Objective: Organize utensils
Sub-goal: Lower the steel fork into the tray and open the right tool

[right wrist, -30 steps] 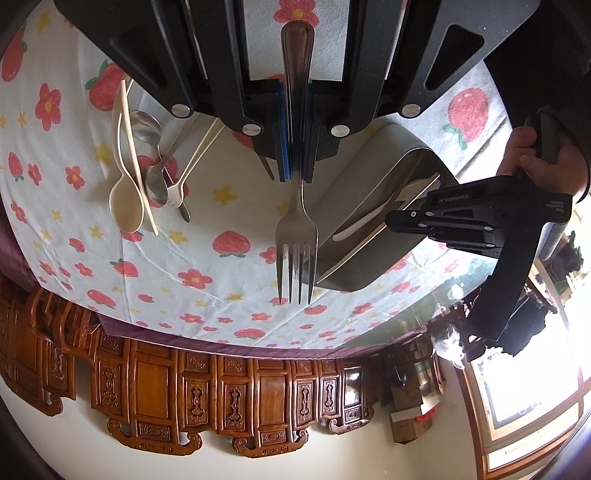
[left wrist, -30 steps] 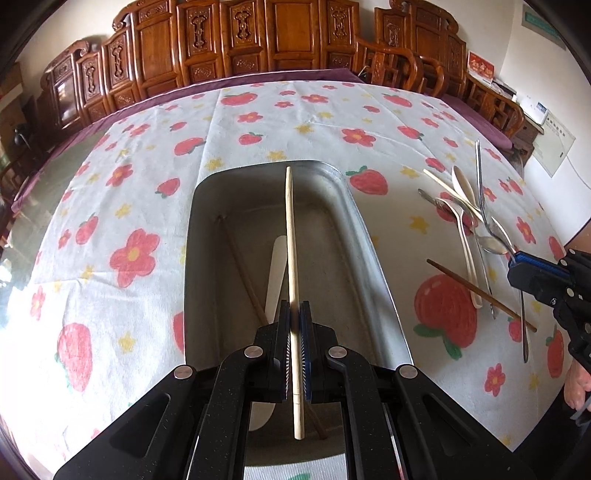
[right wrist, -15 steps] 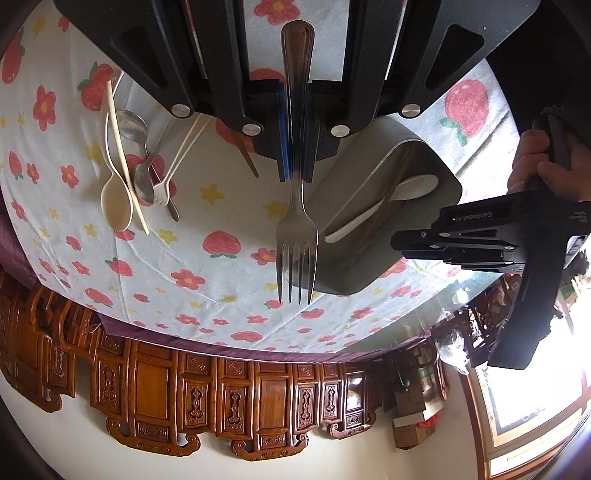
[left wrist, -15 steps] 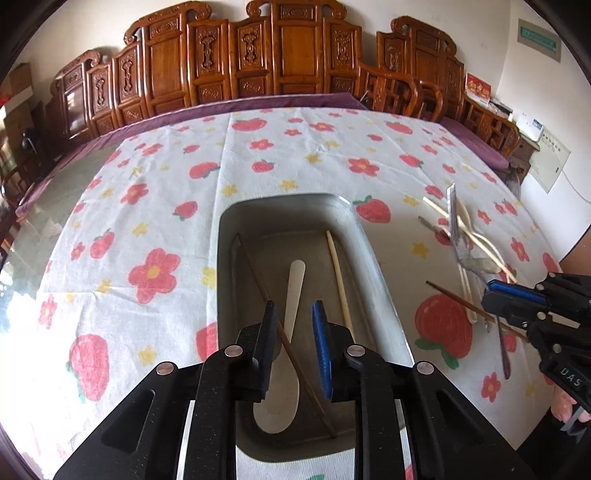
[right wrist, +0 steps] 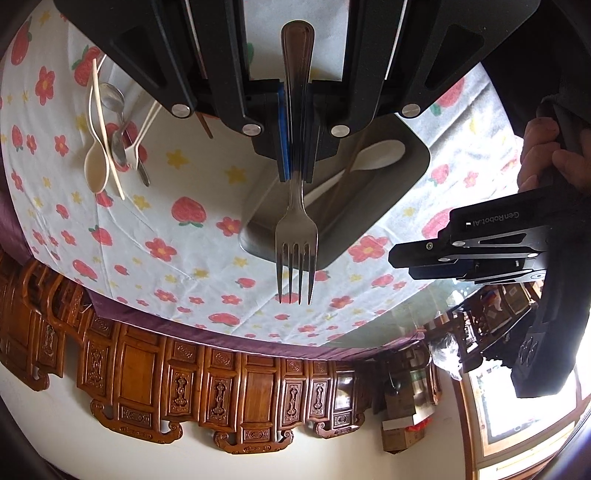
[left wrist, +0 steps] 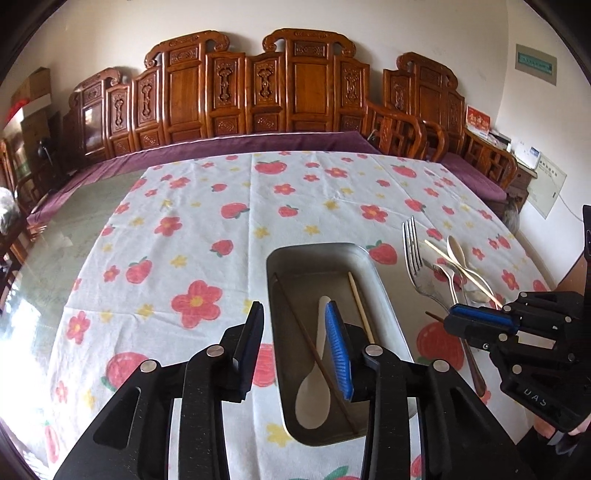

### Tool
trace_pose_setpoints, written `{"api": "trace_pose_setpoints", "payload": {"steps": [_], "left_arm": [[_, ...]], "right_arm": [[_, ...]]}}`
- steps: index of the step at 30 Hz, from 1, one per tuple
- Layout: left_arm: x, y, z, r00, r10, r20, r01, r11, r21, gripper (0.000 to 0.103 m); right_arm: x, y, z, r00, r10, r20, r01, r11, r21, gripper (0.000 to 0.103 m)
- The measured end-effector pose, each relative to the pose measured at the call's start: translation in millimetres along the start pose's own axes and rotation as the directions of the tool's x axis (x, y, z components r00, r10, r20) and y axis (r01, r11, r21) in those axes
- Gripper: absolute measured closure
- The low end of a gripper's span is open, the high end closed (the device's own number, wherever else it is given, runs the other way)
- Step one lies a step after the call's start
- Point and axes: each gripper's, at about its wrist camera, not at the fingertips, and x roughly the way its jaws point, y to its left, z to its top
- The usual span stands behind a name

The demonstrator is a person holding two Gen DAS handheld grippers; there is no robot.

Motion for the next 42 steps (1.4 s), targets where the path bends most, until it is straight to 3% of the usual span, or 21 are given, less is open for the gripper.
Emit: {"api": "trace_pose_setpoints", "payload": {"steps": [7, 9, 12, 17, 23, 29, 42], "left_arm": [[-6.5, 25.0, 1.7, 1.000, 0.021, 0.015, -0.020, 0.999, -0.045, 0.057], [-9.4, 31.8, 1.4, 0.999, 0.041, 0.022, -0.040, 0.997, -0.062, 0.042], [-14.8, 40.1, 2.1, 0.997, 0.056, 0.045, -0.052, 0.996, -0.075, 0.032], [-18.7, 52.3, 2.7, 0.994, 0.093, 0.060, -0.088, 0.992, -0.089, 0.022], [-14.8, 65.8, 1.7, 0.995, 0.092, 0.042, -0.086, 0.988, -0.126, 0.022], [-12.7, 67.3, 0.5, 0.995, 0.090, 0.036, -0.084, 0.987, -0.135, 0.022], [-5.4, 58.8, 0.3, 0.996, 0.086, 0.018, -0.083, 0.990, -0.111, 0.022]], "right_arm": [[13.8, 14.9, 14.1, 1.000, 0.008, -0.018, -0.008, 1.000, -0.007, 0.095], [18.8, 18.1, 17.5, 1.000, 0.008, -0.022, -0.008, 1.000, -0.009, 0.095], [26.9, 21.1, 22.7, 1.000, 0.010, -0.029, -0.010, 1.000, 0.001, 0.095], [41.5, 26.7, 30.1, 0.999, 0.013, -0.039, -0.012, 1.000, 0.017, 0.095], [70.0, 32.6, 31.5, 0.997, 0.031, -0.076, -0.027, 0.998, 0.053, 0.094], [101.3, 38.9, 17.7, 0.990, -0.005, -0.144, 0.010, 0.999, 0.038, 0.094], [103.1, 33.1, 9.4, 0.985, -0.007, -0.172, 0.014, 0.999, 0.041, 0.094]]}}
